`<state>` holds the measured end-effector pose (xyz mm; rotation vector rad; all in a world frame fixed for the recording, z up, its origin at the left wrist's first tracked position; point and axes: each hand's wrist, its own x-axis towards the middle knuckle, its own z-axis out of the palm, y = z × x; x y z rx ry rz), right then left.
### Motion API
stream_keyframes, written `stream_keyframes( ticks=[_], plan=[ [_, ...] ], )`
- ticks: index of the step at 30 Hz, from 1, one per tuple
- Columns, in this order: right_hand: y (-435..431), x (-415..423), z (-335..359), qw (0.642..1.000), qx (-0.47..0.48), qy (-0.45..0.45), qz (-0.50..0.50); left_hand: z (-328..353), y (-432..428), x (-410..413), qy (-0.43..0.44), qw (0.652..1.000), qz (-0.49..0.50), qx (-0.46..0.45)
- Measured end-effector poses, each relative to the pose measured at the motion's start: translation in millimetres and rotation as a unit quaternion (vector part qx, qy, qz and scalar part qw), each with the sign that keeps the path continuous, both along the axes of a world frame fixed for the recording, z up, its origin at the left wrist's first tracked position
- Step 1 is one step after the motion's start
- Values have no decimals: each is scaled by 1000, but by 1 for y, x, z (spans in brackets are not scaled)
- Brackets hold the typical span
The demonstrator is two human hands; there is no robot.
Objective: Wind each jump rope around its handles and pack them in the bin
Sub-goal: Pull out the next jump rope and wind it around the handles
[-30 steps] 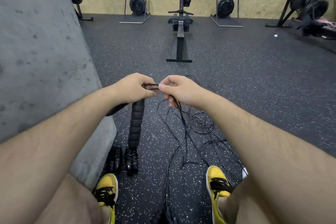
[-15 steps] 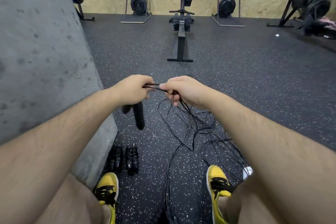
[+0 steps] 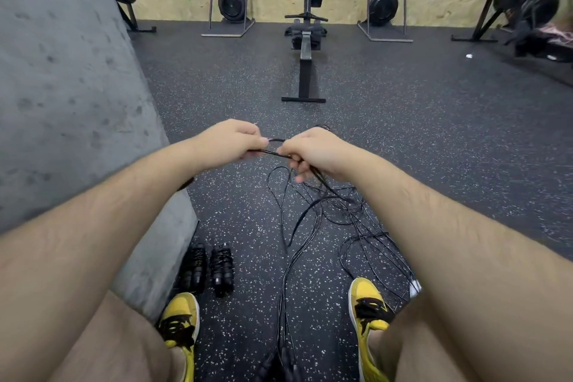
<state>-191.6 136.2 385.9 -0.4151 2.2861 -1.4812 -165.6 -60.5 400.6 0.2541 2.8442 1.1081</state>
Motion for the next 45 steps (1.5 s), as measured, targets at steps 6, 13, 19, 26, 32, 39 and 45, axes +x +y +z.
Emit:
stream_keyframes(
  ticks=[6,13,19,26,32,39,45],
  plan=[
    [1,3,3,991,113,75,-8,-5,-4,0,5,999,-38,-37],
    [47,-18,-5,949,257,134,-125,10,-41,-7,53,980,60,-184],
    [16,-8,-2,979,142,108,-97,1,-8,1,-80,995,9,50],
    [1,-9,-4,974,176,135,-48,1,14,2,-63,996,-60,-14],
    [44,-20,-7,951,256,135,-111,11,-27,-6,-25,980,17,-196],
    [7,-6,1,980,164,82,-83,11,30,8,-147,986,-59,60],
    [7,2,-1,990,120,72,-23,2,25,5,-116,989,-80,51]
  ],
)
